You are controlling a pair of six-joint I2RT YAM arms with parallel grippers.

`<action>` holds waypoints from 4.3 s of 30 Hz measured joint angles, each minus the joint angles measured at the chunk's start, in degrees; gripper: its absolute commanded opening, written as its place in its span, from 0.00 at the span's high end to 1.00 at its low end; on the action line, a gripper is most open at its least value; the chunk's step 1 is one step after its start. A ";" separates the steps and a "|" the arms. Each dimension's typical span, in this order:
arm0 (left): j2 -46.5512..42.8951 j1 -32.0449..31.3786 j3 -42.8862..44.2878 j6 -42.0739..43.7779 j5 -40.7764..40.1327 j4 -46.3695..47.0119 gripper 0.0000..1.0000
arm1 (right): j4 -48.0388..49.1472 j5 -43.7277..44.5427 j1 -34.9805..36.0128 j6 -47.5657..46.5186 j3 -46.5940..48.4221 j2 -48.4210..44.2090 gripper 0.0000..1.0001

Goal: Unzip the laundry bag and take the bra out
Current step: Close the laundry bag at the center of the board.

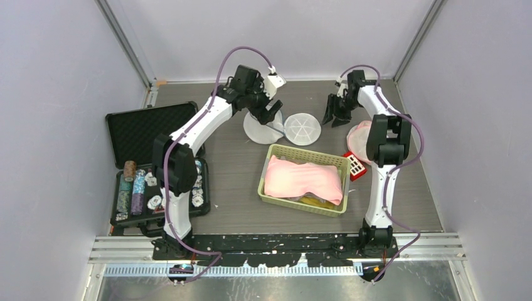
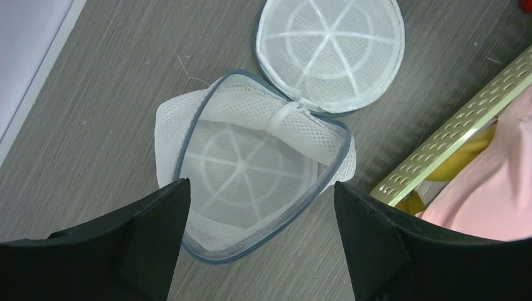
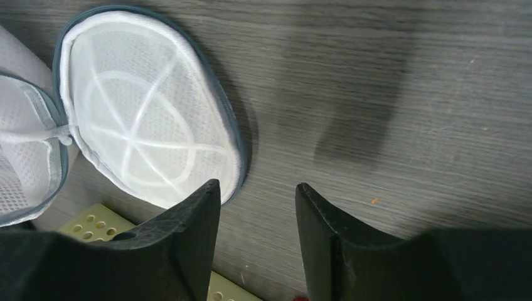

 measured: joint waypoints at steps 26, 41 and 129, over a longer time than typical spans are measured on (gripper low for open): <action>9.33 -2.12 8.00 -1.05 7.48 1.88 0.23 | 8.50 -11.28 0.15 12.63 -3.52 4.07 0.99; 17.70 -9.79 10.86 -11.47 5.79 9.33 0.33 | 26.12 -20.68 -0.24 34.23 -10.82 -3.21 0.99; 17.99 4.94 3.72 -40.63 3.82 28.06 0.48 | 0.02 -17.62 -3.08 16.04 16.50 -7.32 0.99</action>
